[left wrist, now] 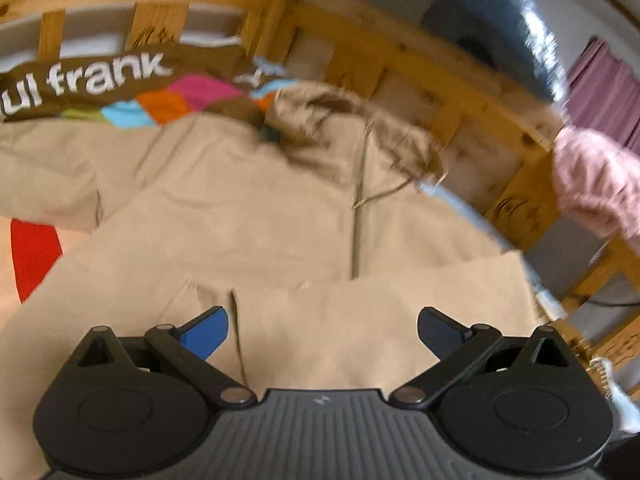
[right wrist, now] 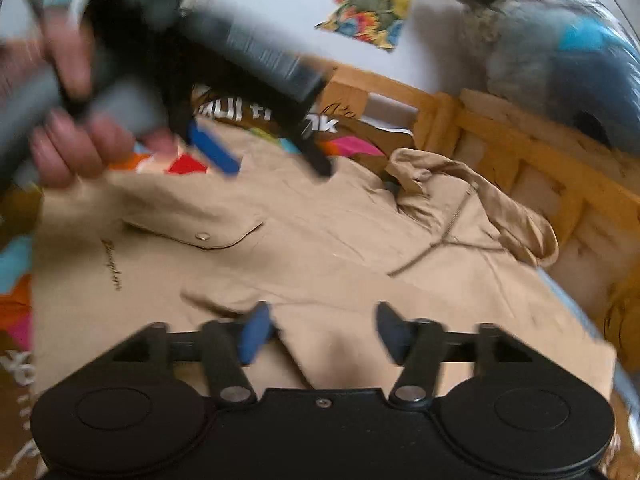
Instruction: Fold large clothes
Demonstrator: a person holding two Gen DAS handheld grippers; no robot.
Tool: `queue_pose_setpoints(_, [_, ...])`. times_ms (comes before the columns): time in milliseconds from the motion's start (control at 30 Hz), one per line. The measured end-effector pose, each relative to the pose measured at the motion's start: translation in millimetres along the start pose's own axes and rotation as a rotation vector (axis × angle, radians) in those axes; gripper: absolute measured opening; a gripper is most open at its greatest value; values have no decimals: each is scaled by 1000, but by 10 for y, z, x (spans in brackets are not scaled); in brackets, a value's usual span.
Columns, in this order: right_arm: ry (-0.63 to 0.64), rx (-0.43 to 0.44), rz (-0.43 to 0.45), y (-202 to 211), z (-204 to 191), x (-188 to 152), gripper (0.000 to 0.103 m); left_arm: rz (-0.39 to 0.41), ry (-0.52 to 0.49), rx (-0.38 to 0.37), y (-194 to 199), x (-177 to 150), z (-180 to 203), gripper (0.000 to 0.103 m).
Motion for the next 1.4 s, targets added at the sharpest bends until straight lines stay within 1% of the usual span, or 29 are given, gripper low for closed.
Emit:
queue_pose_setpoints(33, [-27, -19, 8, 97, 112, -2, 69, -43, -7, 47, -77, -110, -10, 101])
queue_pose_setpoints(67, [-57, -44, 17, 173, 234, 7, 70, -76, -14, 75, -132, -167, -22, 100])
queue_pose_setpoints(133, [-131, -123, 27, 287, 568, 17, 72, -126, -19, 121, -263, -277, -62, 90])
queue_pose_setpoints(167, [-162, -166, 29, 328, 740, 1, 72, -147, -18, 139, -315, -312, -78, 88])
queue_pose_setpoints(200, [-194, -222, 27, 370, 933, -26, 72, -163, -21, 155, -352, -338, -90, 78])
queue_pose_setpoints(233, [-240, -274, 19, 370, 1126, -67, 71, -169, -33, 173, -382, -355, -87, 67])
queue_pose_setpoints(267, [-303, -316, 6, 386, 1331, -105, 69, -180, -49, 195, -413, -369, -80, 63])
queue_pose_setpoints(300, [-377, -348, -4, 396, 1534, -150, 64, -184, -64, 212, -427, -372, -63, 56])
queue_pose_setpoints(333, [-449, -372, -11, 400, 1724, -207, 60, -182, -82, 217, -436, -374, -35, 38])
queue_pose_setpoints(367, [-509, -386, -22, 389, 1884, -265, 58, -188, -97, 211, -451, -376, -6, 29])
queue_pose_setpoints(433, [-607, -380, -50, 347, 2128, -386, 52, -202, -122, 236, -484, -370, 47, 20])
queue_pose_setpoints(500, [-694, -317, -74, 250, 2293, -490, 51, -204, -168, 264, -539, -347, 104, 5])
queue_pose_setpoints(600, [-794, -239, -88, 160, 2461, -588, 51, -198, -190, 307, -608, -317, 153, 0])
queue_pose_setpoints(733, [-763, -207, -66, 42, 2563, -534, 51, -183, -169, 355, -645, -266, 191, 0])
queue_pose_setpoints(800, [-755, -197, -43, -84, 2673, -405, 51, -176, -180, 355, -649, -239, 233, 0])
queue_pose_setpoints(867, [-754, -181, -36, -164, 2754, -330, 51, -163, -164, 336, -615, -193, 281, 0])
queue_pose_setpoints(900, [-751, -181, -34, -201, 2785, -306, 45, -154, -162, 324, -586, -152, 312, 0])
queue_pose_setpoints(933, [-744, -186, -39, -242, 2810, -300, 22, -147, -168, 314, -553, -108, 335, 0])
queue_pose_setpoints(967, [-734, -197, -49, -280, 2838, -300, 9, -144, -185, 306, -516, -60, 365, 1])
queue_pose_setpoints(1000, [-727, -212, -43, -281, 2864, -304, 2, -150, -218, 313, -474, -2, 395, 3])
queue_pose_setpoints(1033, [-733, -235, -17, -234, 2899, -311, 0, -163, -259, 325, -439, 45, 421, 6])
queue_pose_setpoints(1067, [-741, -265, 11, -173, 2951, -315, 0, -183, -305, 339, -413, 85, 447, 9])
queue_pose_setpoints(1100, [-744, -287, 30, -119, 3010, -328, 0, -204, -362, 349, -400, 131, 481, 19])
queue_pose_setpoints(1133, [-749, -294, 47, -78, 3075, -350, 0, -213, -411, 348, -395, 149, 500, 34])
queue_pose_setpoints(1200, [-776, -261, 37, -77, 3163, -423, 0, -223, -483, 325, -437, 156, 497, 45])
queue_pose_setpoints(1267, [-776, -240, 28, -96, 3160, -467, 1, -215, -471, 271, -536, 136, 425, 45])
queue_pose_setpoints(1300, [-765, -238, 22, -96, 3138, -475, 8, -212, -456, 224, -616, 126, 379, 47])
queue_pose_setpoints(1333, [-766, -235, 18, -89, 3116, -481, 17, -211, -446, 181, -711, 120, 324, 50])
queue_pose_setpoints(1400, [-782, -217, 10, -47, 3080, -484, 24, -240, -430, 108, -926, 118, 231, 50])
Point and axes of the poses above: each gripper's, at about its wrist camera, not at the fingertips, and y roughly against the way its jaws point, z to its right, x to its top, the point moved 7 cm from there along -y, roughly the way its jaws point, and after that the axes turned 10 degrees about -y, right-handed, at the moved point
